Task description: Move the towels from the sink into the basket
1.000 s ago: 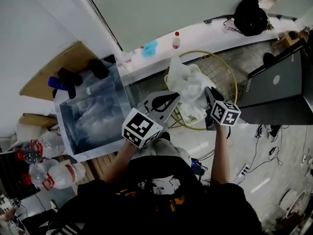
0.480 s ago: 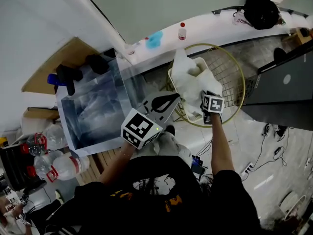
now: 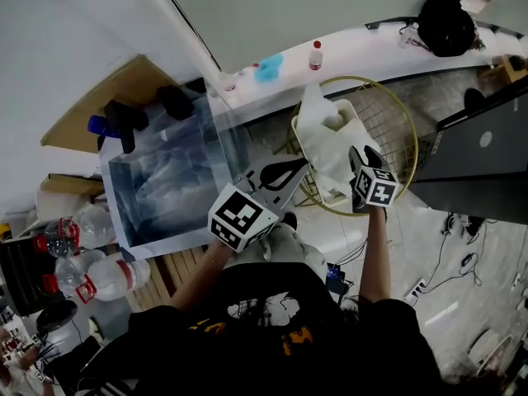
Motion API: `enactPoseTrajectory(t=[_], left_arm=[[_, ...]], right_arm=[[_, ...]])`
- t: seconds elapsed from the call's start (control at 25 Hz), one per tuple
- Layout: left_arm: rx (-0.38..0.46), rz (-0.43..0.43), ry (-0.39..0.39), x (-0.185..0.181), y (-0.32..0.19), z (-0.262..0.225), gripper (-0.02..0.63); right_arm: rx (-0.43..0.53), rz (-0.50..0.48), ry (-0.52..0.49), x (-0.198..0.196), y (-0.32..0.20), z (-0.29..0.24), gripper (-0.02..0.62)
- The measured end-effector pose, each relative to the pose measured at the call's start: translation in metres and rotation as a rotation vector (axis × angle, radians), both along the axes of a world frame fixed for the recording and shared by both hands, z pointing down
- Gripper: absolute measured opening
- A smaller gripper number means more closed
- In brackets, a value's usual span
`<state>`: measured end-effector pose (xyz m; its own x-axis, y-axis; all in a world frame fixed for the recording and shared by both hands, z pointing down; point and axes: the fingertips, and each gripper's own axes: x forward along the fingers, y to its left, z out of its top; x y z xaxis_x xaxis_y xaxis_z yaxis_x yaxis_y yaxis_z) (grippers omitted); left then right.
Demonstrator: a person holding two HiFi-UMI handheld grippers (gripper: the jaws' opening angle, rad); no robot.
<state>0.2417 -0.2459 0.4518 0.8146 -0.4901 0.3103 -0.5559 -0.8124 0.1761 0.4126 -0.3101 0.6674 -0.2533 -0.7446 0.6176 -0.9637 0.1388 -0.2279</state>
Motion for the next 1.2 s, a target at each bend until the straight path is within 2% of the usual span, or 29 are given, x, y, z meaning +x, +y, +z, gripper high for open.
enactPoseTrajectory(t=[0.32, 0.56, 0.84, 1.2], left_arm=[[0.043, -0.064, 0.036, -0.045, 0.021, -0.022, 0.008], [0.064, -0.143, 0.064, -0.110, 0.057, -0.035, 0.008], [0.090, -0.215, 0.087, -0.193, 0.121, -0.043, 0.008], [0.109, -0.317, 0.110, -0.297, 0.207, -0.045, 0.008]], right_arm=[[0.202, -0.056, -0.058, -0.053, 0.039, -0.115, 0.150], [0.317, -0.139, -0.079, -0.128, 0.074, -0.179, 0.149], [0.399, -0.241, -0.094, -0.226, 0.134, -0.223, 0.144], [0.444, -0.330, -0.115, -0.328, 0.216, -0.248, 0.142]])
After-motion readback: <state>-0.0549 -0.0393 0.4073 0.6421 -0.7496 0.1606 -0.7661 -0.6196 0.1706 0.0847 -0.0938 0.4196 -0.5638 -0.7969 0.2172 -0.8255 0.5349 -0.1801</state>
